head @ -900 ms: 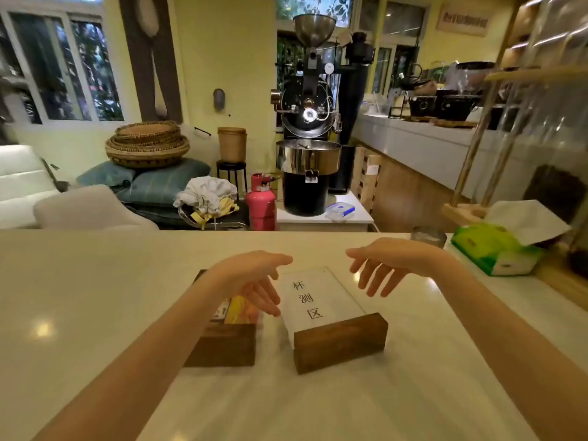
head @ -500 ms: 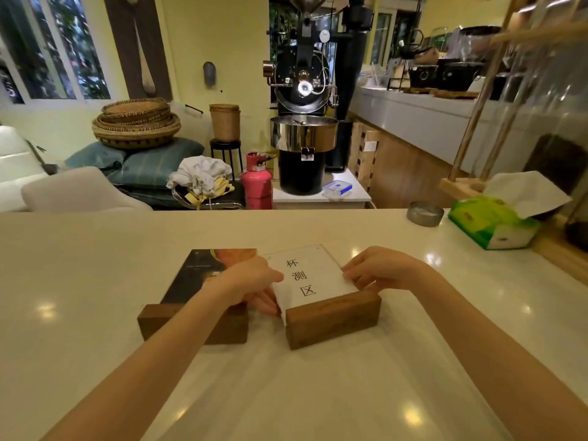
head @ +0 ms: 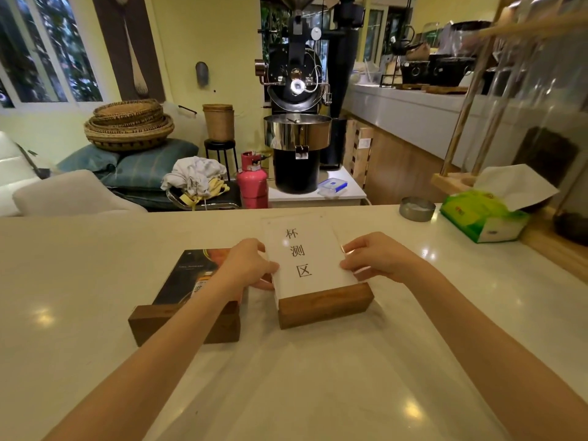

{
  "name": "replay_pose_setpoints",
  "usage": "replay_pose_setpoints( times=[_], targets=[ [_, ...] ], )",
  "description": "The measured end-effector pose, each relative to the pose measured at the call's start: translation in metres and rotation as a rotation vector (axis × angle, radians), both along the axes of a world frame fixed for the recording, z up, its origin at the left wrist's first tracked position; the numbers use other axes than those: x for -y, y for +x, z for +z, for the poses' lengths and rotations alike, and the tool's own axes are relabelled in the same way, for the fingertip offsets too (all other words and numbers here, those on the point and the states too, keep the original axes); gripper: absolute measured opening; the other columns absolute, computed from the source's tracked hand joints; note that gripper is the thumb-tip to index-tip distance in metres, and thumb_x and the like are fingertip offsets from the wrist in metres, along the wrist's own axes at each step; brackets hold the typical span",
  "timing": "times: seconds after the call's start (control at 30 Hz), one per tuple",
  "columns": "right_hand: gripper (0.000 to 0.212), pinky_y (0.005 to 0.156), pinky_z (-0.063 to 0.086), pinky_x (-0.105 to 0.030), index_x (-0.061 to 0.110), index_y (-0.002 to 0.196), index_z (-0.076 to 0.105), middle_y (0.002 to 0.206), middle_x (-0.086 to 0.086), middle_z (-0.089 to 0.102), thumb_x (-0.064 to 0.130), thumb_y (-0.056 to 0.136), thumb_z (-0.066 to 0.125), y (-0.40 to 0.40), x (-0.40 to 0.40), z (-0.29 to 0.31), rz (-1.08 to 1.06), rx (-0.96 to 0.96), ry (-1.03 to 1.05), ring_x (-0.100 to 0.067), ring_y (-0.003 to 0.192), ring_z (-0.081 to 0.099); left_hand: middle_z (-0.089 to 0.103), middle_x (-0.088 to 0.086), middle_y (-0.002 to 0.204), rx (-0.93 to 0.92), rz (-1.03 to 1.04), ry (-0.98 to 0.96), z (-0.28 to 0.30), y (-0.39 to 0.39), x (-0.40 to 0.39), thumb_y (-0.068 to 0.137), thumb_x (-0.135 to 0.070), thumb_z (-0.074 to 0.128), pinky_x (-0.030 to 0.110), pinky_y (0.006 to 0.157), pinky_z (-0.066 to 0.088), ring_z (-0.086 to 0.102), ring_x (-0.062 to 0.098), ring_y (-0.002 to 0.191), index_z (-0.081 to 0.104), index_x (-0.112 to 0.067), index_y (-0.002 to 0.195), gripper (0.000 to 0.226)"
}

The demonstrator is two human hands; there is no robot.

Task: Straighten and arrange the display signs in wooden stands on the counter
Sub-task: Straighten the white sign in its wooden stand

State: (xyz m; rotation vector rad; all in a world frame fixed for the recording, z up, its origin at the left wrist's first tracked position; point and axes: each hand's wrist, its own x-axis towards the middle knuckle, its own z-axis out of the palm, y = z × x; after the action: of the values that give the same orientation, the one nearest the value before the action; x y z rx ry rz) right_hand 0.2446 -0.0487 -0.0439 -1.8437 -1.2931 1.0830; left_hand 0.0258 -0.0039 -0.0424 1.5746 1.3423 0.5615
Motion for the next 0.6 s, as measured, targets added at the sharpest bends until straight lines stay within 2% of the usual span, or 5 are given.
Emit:
replay_pose_setpoints(
  times=[0.07,0.13,0.27,0.43,0.6],
  targets=[
    [0.039,0.061,0.055,-0.024,0.005,0.111,0.057,0.093,-0.008,0.064,0.006,0.074,0.07,0.002,0.003,0.002,-0.007,-0.034,0.066,-0.018,0.08,0.063,0.064,0.008,0.091,0.049,0.019,0.053,0.003,0.001,0.0,0.08,-0.003,0.06,0.033,0.059,0.057,0.065,0.022,0.079,0.044,-0.009,0.114,0.038],
    [0.039,0.059,0.055,-0.023,0.008,0.111,0.057,0.089,-0.007,0.064,0.006,0.074,0.071,0.003,0.006,0.003,-0.019,-0.046,0.129,-0.018,0.078,0.064,0.061,0.004,0.081,0.078,0.034,0.116,0.006,0.002,0.001,0.08,-0.005,0.06,0.032,0.058,0.057,0.063,0.018,0.072,0.045,-0.01,0.113,0.036],
    [0.036,0.065,0.057,-0.027,0.01,0.107,0.058,0.083,-0.004,0.063,0.006,0.073,0.071,0.002,0.012,0.002,-0.059,-0.069,0.263,-0.017,0.076,0.063,0.061,0.009,0.093,0.095,0.056,0.229,0.009,0.002,0.004,0.08,-0.008,0.061,0.03,0.057,0.056,0.063,0.02,0.077,0.048,-0.012,0.108,0.031],
    [0.033,0.065,0.059,-0.029,0.012,0.103,0.058,0.081,-0.006,0.064,0.003,0.073,0.071,-0.002,0.019,-0.001,-0.11,-0.137,0.398,-0.021,0.078,0.065,0.063,0.009,0.094,0.121,0.041,0.397,0.009,0.0,0.009,0.08,-0.009,0.061,0.025,0.054,0.055,0.063,0.017,0.077,0.049,-0.014,0.106,0.029],
    [0.027,0.07,0.059,-0.037,0.02,0.088,0.057,0.079,-0.004,0.064,0.001,0.074,0.069,-0.005,0.022,-0.005,-0.132,-0.165,0.508,-0.022,0.076,0.064,0.06,0.001,0.087,0.128,-0.001,0.529,0.006,-0.001,0.013,0.082,-0.011,0.06,0.021,0.054,0.054,0.063,0.013,0.074,0.045,-0.02,0.099,0.024]
  ],
)
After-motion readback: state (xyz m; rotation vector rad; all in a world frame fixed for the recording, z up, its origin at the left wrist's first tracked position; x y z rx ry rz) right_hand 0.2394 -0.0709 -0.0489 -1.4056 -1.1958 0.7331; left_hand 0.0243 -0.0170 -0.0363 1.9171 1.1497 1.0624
